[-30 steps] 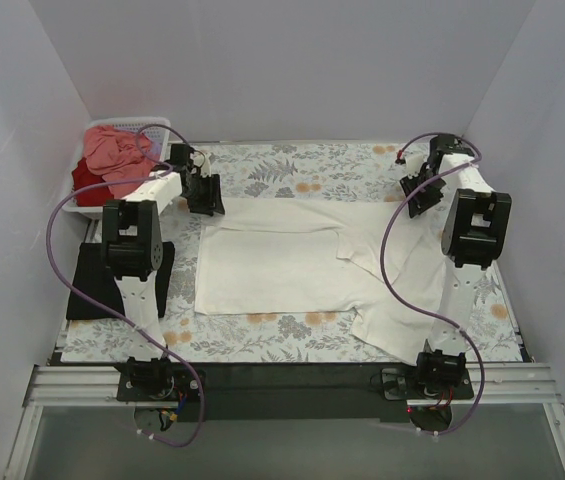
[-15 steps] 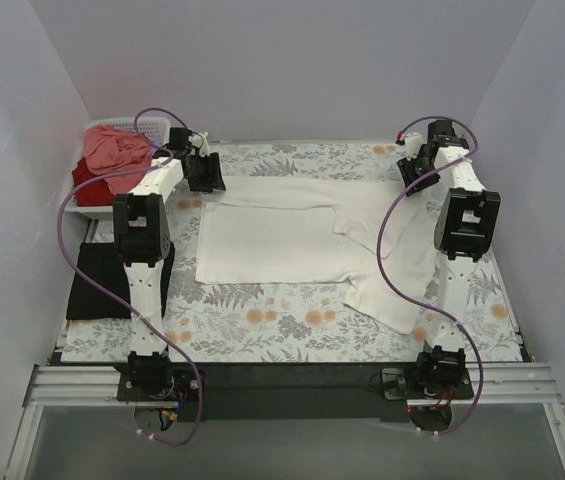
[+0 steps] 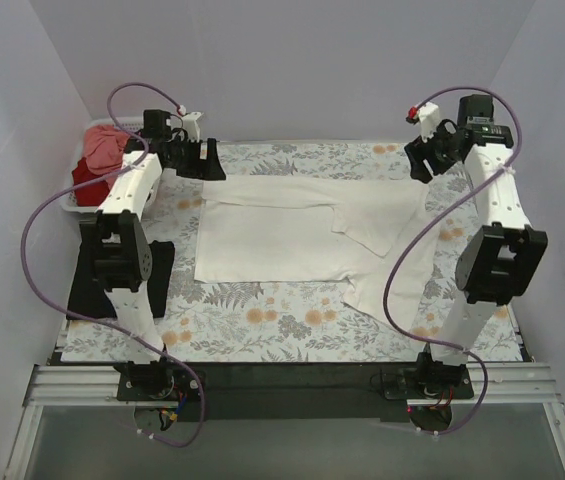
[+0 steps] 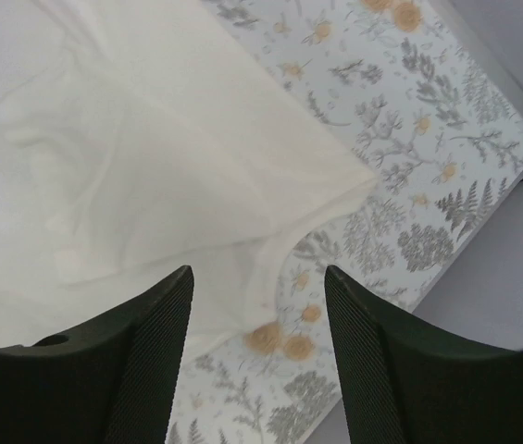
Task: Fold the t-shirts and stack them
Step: Fold the tshirt
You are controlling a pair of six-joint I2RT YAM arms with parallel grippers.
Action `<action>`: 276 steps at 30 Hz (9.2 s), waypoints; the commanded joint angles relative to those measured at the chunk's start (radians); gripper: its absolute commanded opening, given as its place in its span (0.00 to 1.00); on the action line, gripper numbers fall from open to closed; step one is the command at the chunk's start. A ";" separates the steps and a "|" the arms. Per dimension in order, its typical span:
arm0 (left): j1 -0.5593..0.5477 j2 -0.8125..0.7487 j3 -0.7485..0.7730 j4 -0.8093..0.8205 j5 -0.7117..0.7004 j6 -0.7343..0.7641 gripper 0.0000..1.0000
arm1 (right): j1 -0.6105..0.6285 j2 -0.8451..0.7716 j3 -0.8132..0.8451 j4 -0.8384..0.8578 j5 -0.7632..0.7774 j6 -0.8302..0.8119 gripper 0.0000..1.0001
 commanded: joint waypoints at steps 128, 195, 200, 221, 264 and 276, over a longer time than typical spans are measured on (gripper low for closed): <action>0.032 -0.485 -0.652 -0.180 0.007 1.009 0.00 | 0.074 -0.380 -0.633 -0.124 0.162 -0.409 0.01; 0.070 -0.163 -0.408 0.048 -0.024 0.882 0.00 | 0.075 0.160 -0.083 -0.143 0.218 -0.401 0.01; 0.070 -0.149 -0.411 0.054 -0.032 0.879 0.00 | 0.075 0.184 -0.063 -0.142 0.216 -0.389 0.01; 0.070 -0.198 -0.484 0.034 -0.061 0.885 0.00 | 0.088 0.235 0.000 -0.142 0.222 -0.384 0.01; 0.118 -0.198 -0.600 0.034 -0.030 0.163 0.68 | -0.136 0.183 -0.270 -0.234 -0.017 -0.047 0.55; 0.118 -0.184 -0.629 0.002 0.056 0.136 0.28 | -0.143 0.168 -0.308 -0.206 0.004 -0.050 0.24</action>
